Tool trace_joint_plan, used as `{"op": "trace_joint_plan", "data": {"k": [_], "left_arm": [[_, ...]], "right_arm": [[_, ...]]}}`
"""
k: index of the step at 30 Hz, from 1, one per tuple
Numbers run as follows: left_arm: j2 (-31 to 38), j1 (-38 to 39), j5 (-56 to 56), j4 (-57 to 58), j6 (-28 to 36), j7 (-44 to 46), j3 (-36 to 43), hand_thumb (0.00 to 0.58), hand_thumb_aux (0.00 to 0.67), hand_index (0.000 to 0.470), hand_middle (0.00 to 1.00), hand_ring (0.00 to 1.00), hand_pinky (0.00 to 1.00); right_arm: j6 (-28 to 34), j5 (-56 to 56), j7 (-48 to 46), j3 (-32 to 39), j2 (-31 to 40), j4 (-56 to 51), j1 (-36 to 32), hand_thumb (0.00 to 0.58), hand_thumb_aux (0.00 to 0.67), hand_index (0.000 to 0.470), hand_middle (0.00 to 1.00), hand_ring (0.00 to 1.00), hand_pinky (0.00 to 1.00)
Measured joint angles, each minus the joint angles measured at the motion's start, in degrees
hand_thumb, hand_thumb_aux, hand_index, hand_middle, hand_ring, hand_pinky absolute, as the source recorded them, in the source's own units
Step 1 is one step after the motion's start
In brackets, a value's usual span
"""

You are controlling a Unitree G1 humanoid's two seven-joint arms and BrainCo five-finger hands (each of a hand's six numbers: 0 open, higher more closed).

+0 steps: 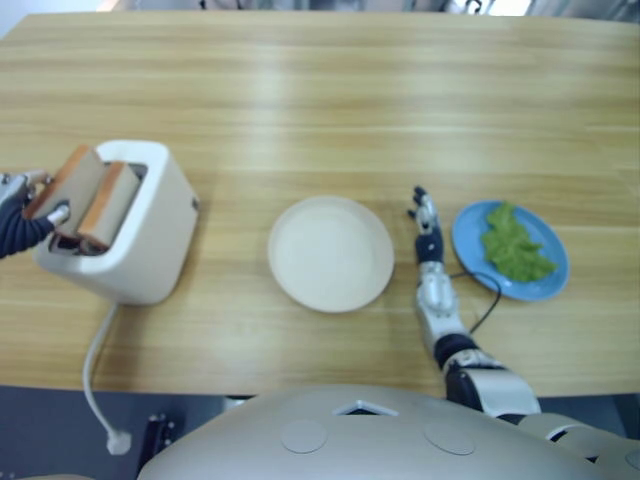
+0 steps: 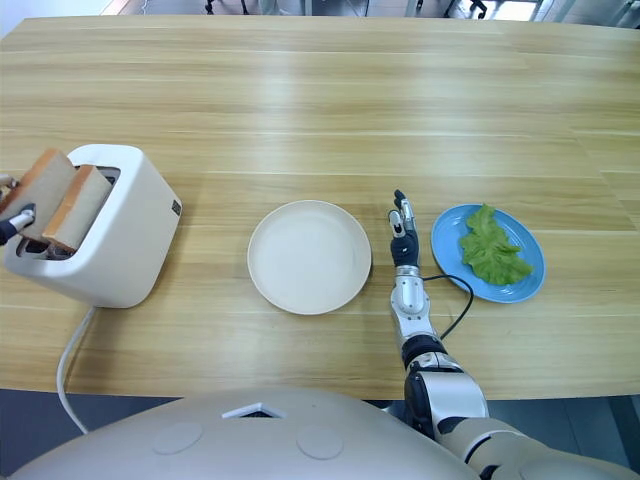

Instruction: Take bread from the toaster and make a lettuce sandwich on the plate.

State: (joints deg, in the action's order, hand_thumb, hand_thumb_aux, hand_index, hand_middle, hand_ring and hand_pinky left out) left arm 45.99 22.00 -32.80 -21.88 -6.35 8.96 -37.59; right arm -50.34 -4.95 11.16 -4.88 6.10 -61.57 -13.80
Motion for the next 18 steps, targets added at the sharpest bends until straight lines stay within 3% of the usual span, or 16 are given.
{"op": "trace_joint_plan", "data": {"k": [6,11,14,18], "left_arm": [[-2.82,-7.61,13.37,-4.84,2.42,2.0,-4.71,0.58,0.67,0.46,1.0,1.0,1.0],[-1.9,-20.69,27.31,-5.86,8.88,4.23,-8.36,0.58,0.67,0.46,1.0,1.0,1.0],[-1.49,-27.88,35.19,-7.49,13.8,6.12,-6.12,0.58,0.67,0.46,1.0,1.0,1.0],[-4.82,-35.65,43.17,-11.91,20.3,6.86,4.24,0.58,0.67,0.46,1.0,1.0,1.0]], "right_arm": [[0.56,0.0,0.01,0.01,0.0,0.3,0.06,0.0,0.0,0.0,0.0,0.0,0.0],[1.23,-0.07,0.31,0.12,-0.14,0.82,0.18,0.0,0.0,0.0,0.0,0.0,0.0],[1.51,-0.18,0.6,0.14,-0.17,1.0,0.29,0.0,0.0,0.0,0.0,0.0,0.0],[1.99,-0.28,0.91,0.19,-0.23,1.07,0.16,0.0,0.0,0.0,0.0,0.0,0.0]]}}
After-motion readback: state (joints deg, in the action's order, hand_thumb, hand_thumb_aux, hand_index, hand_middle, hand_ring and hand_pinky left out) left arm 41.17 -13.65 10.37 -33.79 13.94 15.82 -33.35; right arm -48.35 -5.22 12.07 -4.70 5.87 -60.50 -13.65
